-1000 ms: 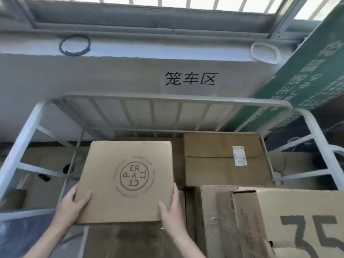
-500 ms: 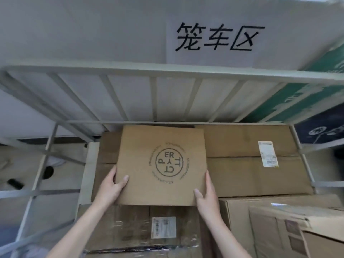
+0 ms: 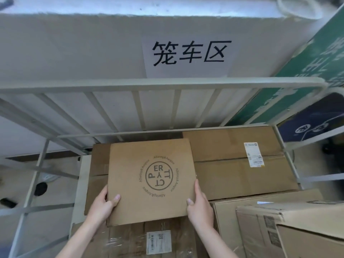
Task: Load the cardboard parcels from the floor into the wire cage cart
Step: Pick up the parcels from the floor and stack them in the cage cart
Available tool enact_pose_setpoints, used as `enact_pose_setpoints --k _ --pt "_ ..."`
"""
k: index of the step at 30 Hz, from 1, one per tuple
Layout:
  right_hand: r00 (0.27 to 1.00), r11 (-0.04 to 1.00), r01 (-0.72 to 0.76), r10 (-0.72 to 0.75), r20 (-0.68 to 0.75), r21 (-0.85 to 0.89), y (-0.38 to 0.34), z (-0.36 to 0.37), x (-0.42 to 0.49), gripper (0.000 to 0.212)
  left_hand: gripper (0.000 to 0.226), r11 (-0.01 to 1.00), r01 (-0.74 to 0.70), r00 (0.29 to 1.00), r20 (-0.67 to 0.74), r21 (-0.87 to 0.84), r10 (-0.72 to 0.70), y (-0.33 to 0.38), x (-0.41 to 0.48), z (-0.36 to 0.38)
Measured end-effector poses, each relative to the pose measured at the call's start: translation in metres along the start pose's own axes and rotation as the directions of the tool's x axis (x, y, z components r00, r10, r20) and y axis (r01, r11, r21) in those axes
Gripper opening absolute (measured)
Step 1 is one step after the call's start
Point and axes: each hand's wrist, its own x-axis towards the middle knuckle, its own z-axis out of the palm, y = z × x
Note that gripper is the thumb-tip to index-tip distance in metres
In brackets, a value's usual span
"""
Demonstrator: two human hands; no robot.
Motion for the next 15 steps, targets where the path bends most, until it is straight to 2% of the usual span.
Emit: enact_pose_setpoints --k 4,15 --pt "0.999 0.996 -0.015 0.018 0.035 -0.091 0.012 -0.001 -0.019 0.076 0.059 0.998 0.051 0.998 -0.022 0.036 -0.05 -0.01 -0.016 0.002" --pt "0.999 0.997 -0.011 0.015 0.052 -0.071 0.039 0.005 -0.033 0.075 0.051 0.997 0.072 0.997 -0.043 0.005 -0.072 -0.029 -0.043 0.015"
